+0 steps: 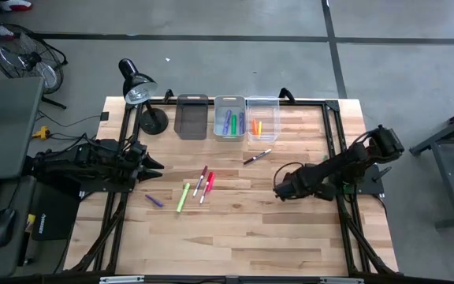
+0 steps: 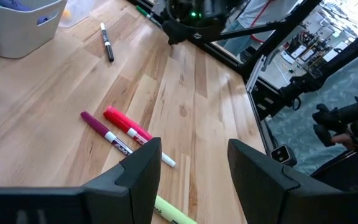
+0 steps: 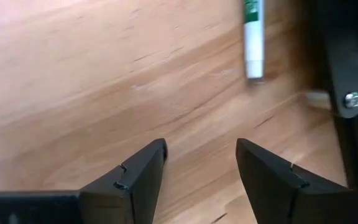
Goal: Pick & Place Markers
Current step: Put the green marker into the black bin
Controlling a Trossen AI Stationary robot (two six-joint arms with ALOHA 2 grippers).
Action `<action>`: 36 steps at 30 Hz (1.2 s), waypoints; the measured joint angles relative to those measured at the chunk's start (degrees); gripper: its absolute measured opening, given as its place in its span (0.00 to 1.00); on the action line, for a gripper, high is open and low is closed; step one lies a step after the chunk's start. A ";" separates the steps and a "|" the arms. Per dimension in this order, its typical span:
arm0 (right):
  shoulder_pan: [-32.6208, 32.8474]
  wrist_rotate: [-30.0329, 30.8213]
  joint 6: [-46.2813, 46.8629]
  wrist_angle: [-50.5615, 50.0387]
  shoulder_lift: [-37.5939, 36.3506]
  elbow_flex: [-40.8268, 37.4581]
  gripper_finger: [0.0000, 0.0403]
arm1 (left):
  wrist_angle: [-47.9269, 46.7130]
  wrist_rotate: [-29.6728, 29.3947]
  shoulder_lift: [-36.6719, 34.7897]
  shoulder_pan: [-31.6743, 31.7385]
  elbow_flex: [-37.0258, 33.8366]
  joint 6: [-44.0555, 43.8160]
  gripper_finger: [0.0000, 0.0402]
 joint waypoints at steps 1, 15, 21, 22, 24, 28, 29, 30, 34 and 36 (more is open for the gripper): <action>0.76 0.88 0.09 0.06 0.29 0.22 0.48 | 0.08 0.00 0.00 0.00 0.00 0.10 0.46; 15.33 0.89 5.92 -5.20 10.46 9.68 0.48 | 0.17 0.22 -0.01 0.00 0.00 -0.52 0.46; 15.60 -7.13 7.44 -8.19 14.36 11.99 0.48 | 0.16 -0.44 -0.01 0.00 0.00 -0.50 0.46; 15.07 -9.11 7.49 -8.75 14.24 11.87 0.48 | 0.17 -0.43 -0.02 0.00 0.00 -0.50 0.46; 13.86 -10.71 7.03 -10.73 13.44 11.80 0.48 | 0.12 -0.43 0.00 0.01 0.00 -0.50 0.46; 9.62 -10.93 6.84 -14.22 11.31 10.37 0.48 | 0.04 -0.42 0.00 0.00 -0.02 -0.50 0.46; 8.33 -10.87 6.86 -14.21 10.98 9.67 0.48 | 0.04 -0.42 -0.02 0.02 -0.02 -0.50 0.46; 7.15 -10.46 6.90 -13.60 10.81 8.83 0.48 | 0.02 -0.42 -0.02 0.02 -0.02 -0.50 0.46; 3.20 -10.08 5.93 -11.34 10.44 6.79 0.48 | -0.07 -0.42 0.00 0.01 -0.02 -0.53 0.46; 1.47 -10.94 5.85 -11.46 10.45 6.18 0.48 | -0.07 -0.40 0.00 0.01 -0.02 -0.57 0.46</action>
